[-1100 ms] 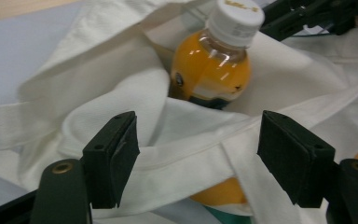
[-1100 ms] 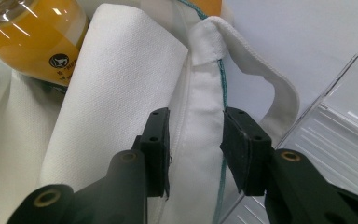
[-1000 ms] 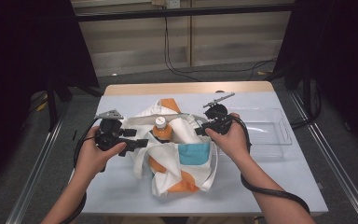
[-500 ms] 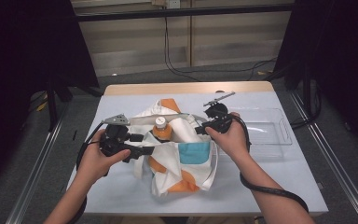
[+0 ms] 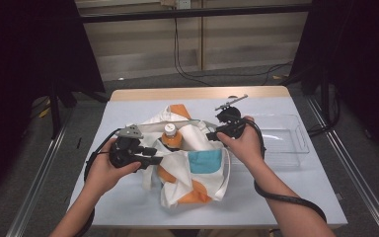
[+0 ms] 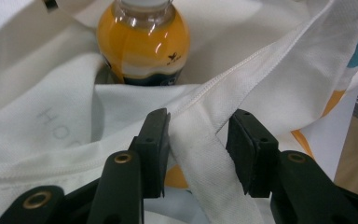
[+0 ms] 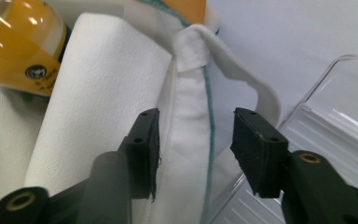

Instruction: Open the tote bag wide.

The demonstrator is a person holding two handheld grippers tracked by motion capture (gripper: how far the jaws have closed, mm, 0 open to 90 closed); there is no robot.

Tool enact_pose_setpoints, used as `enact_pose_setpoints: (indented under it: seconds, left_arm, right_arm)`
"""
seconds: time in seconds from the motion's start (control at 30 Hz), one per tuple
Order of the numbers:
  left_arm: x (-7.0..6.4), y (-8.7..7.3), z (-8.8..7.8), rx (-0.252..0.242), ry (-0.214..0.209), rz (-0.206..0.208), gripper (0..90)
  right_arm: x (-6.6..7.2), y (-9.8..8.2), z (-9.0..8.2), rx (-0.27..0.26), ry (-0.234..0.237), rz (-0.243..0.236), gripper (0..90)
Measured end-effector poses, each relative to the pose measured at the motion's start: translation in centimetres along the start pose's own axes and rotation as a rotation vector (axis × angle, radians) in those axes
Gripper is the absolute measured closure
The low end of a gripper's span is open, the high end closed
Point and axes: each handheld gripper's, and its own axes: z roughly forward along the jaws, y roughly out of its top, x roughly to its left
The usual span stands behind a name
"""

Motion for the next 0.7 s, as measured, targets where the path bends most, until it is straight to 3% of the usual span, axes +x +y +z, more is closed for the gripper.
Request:
enact_pose_setpoints:
  seconds: [0.1, 0.27, 0.43, 0.57, 0.63, 0.7]
  left_arm:
    - [0.0, 0.3, -0.4, -0.014, -0.012, 0.01, 58.3]
    - [-0.2, 1.0, -0.7, -0.042, -0.044, 0.019, 54.5]
    - [-0.7, 1.8, -0.1, -0.026, -0.066, 0.06, 52.9]
    - [-0.8, 1.8, 0.6, -0.006, -0.074, 0.083, 61.9]
    - [-0.7, 1.7, 0.8, 0.015, -0.072, 0.113, 66.8]
    - [-0.8, 1.6, 0.8, 0.02, -0.074, 0.114, 70.4]
  right_arm:
    - [-0.4, 0.6, -0.2, -0.021, -0.019, -0.011, 45.8]
    - [-0.8, 1.4, 0.1, -0.025, 0.018, -0.013, 44.9]
    - [-0.8, 2.1, 0.7, -0.036, 0.032, -0.025, 45.0]
    - [-0.7, 2.3, 1.3, -0.04, 0.029, -0.021, 47.3]
    - [-0.8, 2.3, 1.7, -0.044, 0.035, -0.016, 50.7]
    - [-1.0, 2.2, 2.2, -0.041, 0.056, -0.005, 54.6]
